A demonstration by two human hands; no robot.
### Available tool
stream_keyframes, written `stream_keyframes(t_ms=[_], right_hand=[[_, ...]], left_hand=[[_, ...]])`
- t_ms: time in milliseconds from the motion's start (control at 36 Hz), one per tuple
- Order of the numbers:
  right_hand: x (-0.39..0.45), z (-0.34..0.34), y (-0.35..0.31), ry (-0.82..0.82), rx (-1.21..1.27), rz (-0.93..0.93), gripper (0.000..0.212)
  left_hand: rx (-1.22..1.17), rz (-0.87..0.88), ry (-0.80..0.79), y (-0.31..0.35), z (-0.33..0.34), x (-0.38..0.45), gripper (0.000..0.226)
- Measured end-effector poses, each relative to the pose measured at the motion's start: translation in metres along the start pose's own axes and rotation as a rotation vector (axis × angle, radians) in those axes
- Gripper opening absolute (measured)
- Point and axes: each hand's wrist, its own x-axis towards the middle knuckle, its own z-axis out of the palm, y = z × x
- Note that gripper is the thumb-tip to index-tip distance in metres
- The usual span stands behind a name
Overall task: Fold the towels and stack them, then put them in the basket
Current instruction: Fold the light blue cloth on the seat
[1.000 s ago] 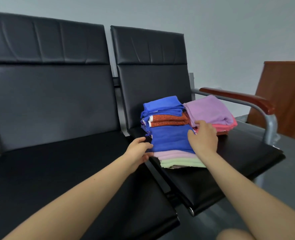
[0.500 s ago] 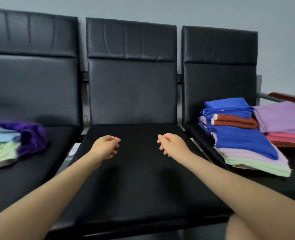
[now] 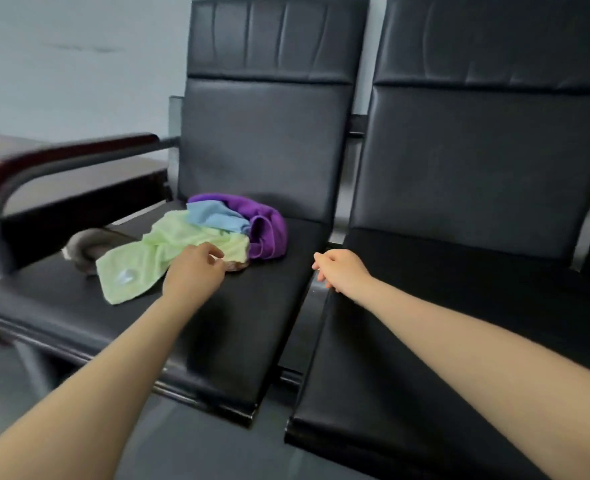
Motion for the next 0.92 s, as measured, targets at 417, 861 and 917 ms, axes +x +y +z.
stream_keyframes(t_ms=[417,861,917], right_hand=[[0.073,0.108,-0.114,0.062,-0.328,-0.302,0.035],[0.109,0.123,-0.121,0.006,-0.054,-0.269,0.039],[0.101,0.113,-0.14,0.017,0.179,-0.283,0.036]], left_hand=[[0.076,-0.186,0.243,-0.085,-0.023,0.008,0.043],[0.237,-0.143,0.309,-0.096,-0.01,0.021,0.032],[0.211,-0.14,0.312,-0.096,-0.013,0.021,0.032]])
